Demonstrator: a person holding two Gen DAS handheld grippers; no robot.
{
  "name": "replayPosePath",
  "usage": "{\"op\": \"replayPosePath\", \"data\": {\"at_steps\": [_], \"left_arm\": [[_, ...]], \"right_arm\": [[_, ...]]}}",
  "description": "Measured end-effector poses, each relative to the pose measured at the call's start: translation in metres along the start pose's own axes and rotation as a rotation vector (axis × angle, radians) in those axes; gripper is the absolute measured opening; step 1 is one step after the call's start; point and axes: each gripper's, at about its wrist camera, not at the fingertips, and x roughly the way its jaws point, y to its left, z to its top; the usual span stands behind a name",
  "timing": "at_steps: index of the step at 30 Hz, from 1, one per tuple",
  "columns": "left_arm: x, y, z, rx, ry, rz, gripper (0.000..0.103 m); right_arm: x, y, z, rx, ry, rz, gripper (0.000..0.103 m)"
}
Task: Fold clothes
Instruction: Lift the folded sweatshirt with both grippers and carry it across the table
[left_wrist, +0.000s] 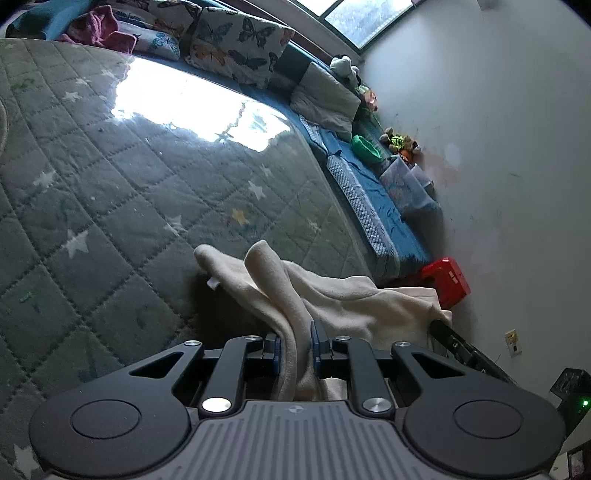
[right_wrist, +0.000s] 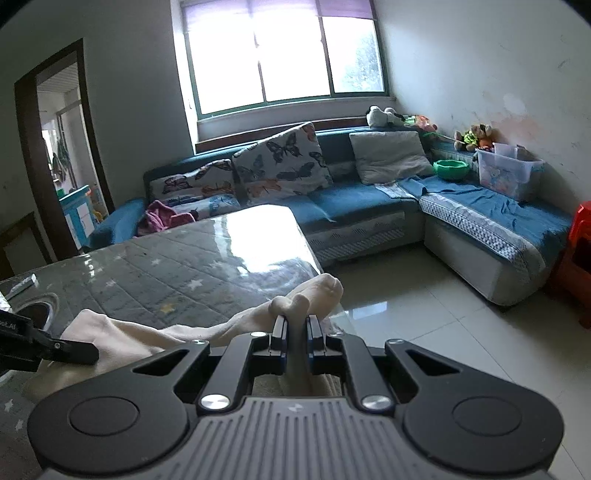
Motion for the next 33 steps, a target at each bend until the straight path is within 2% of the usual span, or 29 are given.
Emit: {"op": "replayPosePath", "data": {"at_steps": [25, 31, 33], "left_arm": [[0.003, 0.014, -0.021, 0.016, 0.068, 0.062, 0.017], [0.000, 0.014, -0.022, 0.030, 0.066, 0.080, 0.021], [-0.001, 0.014, -0.023, 0.034, 0.065, 0.086, 0.027]], "right_arm": [[0.014, -0.019, -0.023, 0.008, 0.071, -0.055, 0.009], [0.016, -0.015, -0.025, -0.012, 0.081, -0.086, 0.016], [0.014, -0.013, -0.026, -0.013, 0.075, -0.089, 0.017]]}}
